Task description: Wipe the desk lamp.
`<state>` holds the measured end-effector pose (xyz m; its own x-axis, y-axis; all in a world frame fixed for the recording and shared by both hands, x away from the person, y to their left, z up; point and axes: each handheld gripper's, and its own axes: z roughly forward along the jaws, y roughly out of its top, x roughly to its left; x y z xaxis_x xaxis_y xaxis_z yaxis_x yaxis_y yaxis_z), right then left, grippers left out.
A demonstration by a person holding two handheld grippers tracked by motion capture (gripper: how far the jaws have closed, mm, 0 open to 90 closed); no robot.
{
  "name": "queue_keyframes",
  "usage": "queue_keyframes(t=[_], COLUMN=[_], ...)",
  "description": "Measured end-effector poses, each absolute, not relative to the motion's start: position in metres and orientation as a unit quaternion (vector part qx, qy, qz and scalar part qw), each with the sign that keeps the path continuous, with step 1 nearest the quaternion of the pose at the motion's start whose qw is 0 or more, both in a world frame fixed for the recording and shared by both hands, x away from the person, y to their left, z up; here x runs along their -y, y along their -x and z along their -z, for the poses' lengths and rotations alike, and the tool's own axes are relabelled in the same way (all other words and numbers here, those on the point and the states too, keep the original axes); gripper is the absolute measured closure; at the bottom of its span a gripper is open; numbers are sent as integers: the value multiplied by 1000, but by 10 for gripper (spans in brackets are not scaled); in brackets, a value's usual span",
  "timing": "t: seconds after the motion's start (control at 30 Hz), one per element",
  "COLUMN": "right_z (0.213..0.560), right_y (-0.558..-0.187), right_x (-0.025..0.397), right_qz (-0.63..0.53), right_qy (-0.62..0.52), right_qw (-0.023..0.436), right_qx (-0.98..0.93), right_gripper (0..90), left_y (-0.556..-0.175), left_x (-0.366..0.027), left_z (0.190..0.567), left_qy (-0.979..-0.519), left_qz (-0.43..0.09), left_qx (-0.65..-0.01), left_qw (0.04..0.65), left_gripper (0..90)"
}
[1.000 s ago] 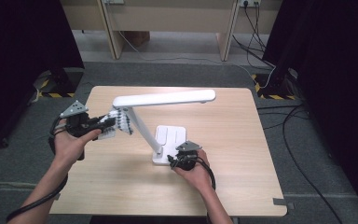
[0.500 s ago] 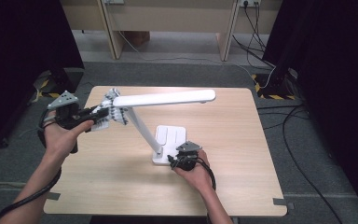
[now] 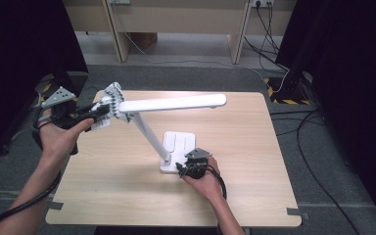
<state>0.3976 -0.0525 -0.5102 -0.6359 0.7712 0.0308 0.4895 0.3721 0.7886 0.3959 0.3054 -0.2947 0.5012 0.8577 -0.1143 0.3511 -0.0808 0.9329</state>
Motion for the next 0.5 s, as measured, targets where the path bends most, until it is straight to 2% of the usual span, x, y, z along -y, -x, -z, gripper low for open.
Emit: queue_keyframes(t=[0.5], right_z=[511], right_y=[-397], right_x=[53], right_qz=[-405], right_qy=[-388], right_qw=[176], right_qx=[-809], right_gripper=[431], left_y=[-391], left_x=[-294], left_z=[272], left_qy=[-680], left_qz=[-266], left_qx=[-424], left_qw=[535], left_gripper=[703])
